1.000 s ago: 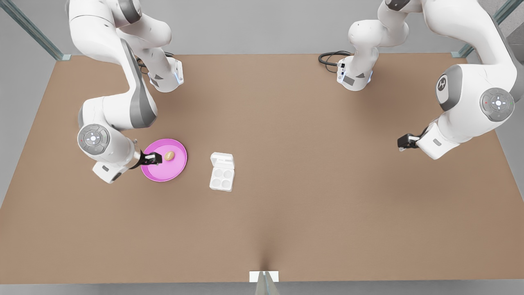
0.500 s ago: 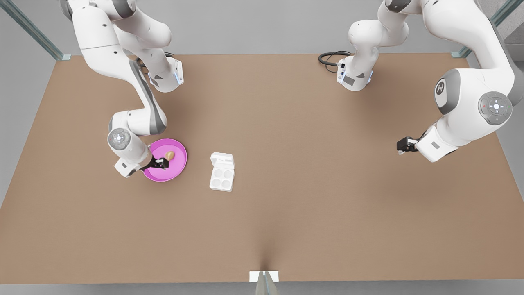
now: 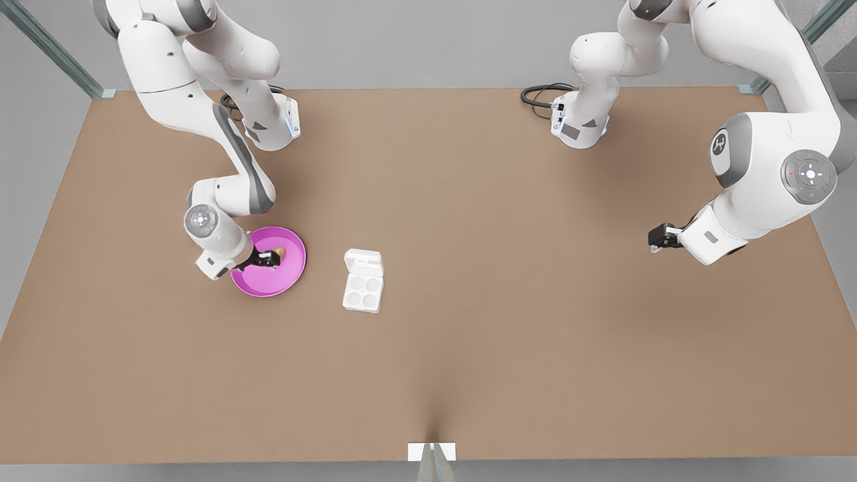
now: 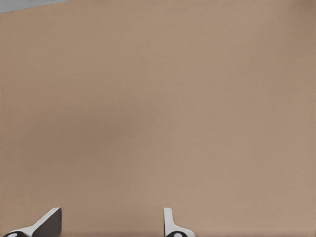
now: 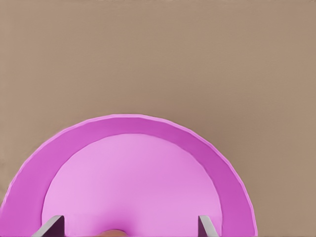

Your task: Pack egg into the box and close the box lid

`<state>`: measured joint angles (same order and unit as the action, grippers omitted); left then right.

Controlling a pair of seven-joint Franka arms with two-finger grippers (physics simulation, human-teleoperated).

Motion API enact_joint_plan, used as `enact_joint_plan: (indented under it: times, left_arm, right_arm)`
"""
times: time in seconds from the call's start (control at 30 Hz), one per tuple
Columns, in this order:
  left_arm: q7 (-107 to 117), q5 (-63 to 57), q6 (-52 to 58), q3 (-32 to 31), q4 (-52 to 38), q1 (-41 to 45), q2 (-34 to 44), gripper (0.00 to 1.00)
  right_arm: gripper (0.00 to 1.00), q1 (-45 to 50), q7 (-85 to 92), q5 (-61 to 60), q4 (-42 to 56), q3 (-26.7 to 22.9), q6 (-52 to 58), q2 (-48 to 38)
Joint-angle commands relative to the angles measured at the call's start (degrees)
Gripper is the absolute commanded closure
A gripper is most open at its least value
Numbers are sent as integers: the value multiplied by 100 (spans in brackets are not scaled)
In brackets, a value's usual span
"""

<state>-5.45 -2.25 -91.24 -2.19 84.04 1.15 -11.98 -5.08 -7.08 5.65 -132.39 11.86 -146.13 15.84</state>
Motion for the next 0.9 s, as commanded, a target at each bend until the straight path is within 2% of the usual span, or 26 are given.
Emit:
enact_joint_plan:
  times: [0.0,0.27,0.57,0.87]
  left_arm:
    - [-62,-3,1,-1,-1,-1,-15,0]
    - [-70,-3,1,-1,-1,-1,-15,0]
    - [-62,-3,9,-1,-1,17,-23,0]
    - [-62,-3,18,-9,-1,26,-23,0]
  right_arm:
    - [0,24,-39,-91,2,177,-82,-2]
    - [0,24,-66,-100,-6,265,-73,-2]
    - [0,-99,-57,-100,-1087,273,-433,-652]
    - [0,-64,-127,-249,-1017,300,-688,-521]
